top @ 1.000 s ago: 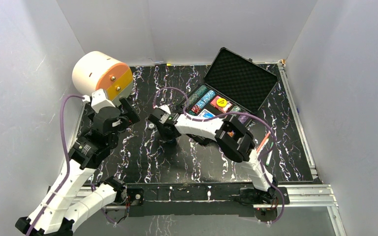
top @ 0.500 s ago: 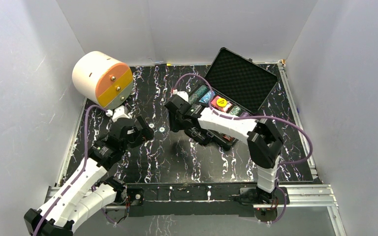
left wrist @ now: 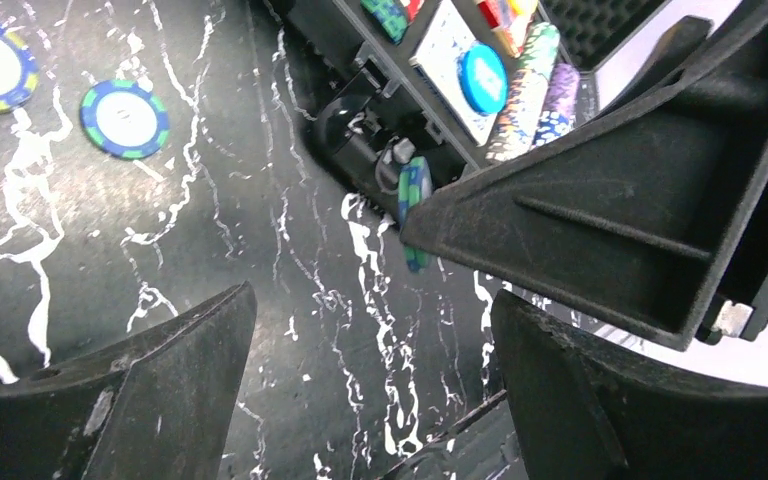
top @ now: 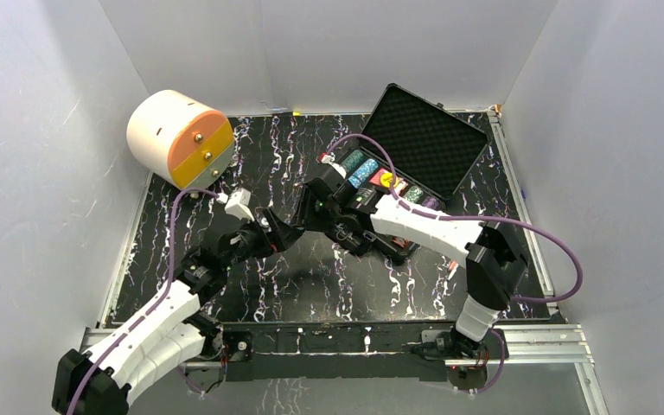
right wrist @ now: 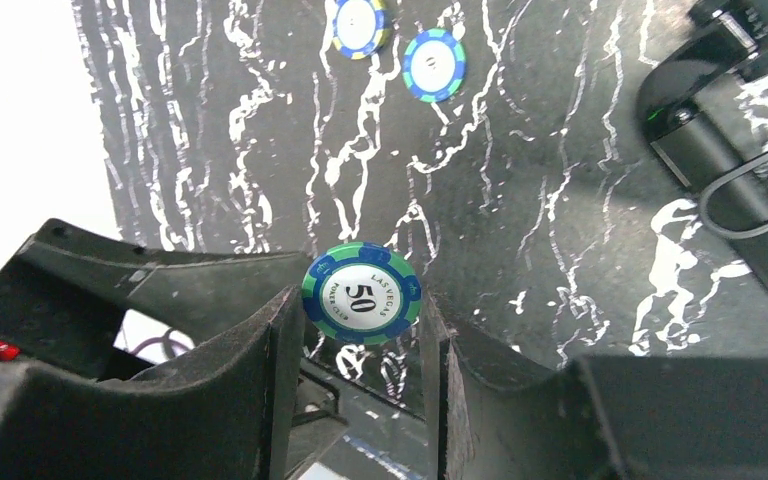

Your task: Pack up texas hold em set

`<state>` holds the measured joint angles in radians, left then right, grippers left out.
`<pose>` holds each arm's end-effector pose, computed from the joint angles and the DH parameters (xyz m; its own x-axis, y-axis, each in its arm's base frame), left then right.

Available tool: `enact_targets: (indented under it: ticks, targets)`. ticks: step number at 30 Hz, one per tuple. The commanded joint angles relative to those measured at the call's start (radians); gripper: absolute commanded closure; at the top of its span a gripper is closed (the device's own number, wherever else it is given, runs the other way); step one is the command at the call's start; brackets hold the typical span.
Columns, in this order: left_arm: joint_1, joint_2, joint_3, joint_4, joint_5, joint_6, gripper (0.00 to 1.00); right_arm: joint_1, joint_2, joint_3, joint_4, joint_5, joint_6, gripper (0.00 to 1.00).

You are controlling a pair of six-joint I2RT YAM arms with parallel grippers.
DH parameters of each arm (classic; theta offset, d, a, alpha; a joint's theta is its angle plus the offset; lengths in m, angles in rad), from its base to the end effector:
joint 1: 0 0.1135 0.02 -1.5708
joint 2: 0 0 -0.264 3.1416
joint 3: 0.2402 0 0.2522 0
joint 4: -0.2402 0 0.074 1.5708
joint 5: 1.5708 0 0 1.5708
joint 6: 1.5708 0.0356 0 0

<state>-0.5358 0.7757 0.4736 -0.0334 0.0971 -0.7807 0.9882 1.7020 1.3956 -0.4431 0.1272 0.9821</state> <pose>0.1587 -0.0982 0.2467 -0.6141 -0.4500 -0.6484 0.2177 0.6931 -0.6872 0.2163 0.3200 0.2841 -0.8545 0.2025 -0.4784 -0.1198 0.8192 0.5608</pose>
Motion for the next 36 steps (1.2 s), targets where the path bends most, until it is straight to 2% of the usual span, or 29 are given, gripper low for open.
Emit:
enact_targets:
  ticks: [1,3,8,14,19,21,23,24,27,28,31,36]
  targets:
    - [0.004,-0.015,-0.045,0.232,0.03,-0.056,0.18,-0.006,-0.059,-0.017,0.091,-0.076,0.092,0.73]
    - [0.004,-0.025,-0.074,0.294,0.017,-0.079,0.28,-0.006,-0.069,-0.034,0.112,-0.091,0.119,0.73]
    - [0.005,-0.032,-0.086,0.31,-0.035,-0.108,0.55,-0.008,-0.077,-0.055,0.148,-0.118,0.163,0.73]
    - [0.004,-0.009,-0.089,0.356,-0.043,-0.105,0.77,-0.008,-0.069,-0.055,0.158,-0.135,0.187,0.73]
    - [0.004,0.016,-0.086,0.374,-0.059,-0.104,0.91,-0.012,-0.072,-0.056,0.164,-0.142,0.199,0.73]
    - [0.005,0.021,-0.084,0.38,-0.068,-0.101,1.0,-0.015,-0.074,-0.054,0.157,-0.14,0.195,0.73]
    - [0.004,0.025,-0.079,0.379,-0.076,-0.084,1.0,-0.022,-0.081,-0.056,0.159,-0.143,0.177,0.66]
    - [0.004,0.026,-0.075,0.377,-0.076,-0.072,1.0,-0.028,-0.084,-0.056,0.161,-0.149,0.15,0.58]
    - [0.004,0.03,-0.046,0.338,-0.05,-0.01,1.0,-0.074,-0.117,-0.068,0.208,-0.214,0.012,0.26]
    - [0.004,0.032,-0.031,0.316,-0.033,0.015,1.0,-0.097,-0.135,-0.08,0.247,-0.263,-0.055,0.21]
    - [0.005,0.025,0.007,0.273,0.047,0.091,1.0,-0.168,-0.209,-0.134,0.379,-0.437,-0.235,0.16]
    - [0.016,0.003,0.105,0.219,0.285,0.221,1.0,-0.251,-0.301,-0.198,0.457,-0.685,-0.447,0.19]
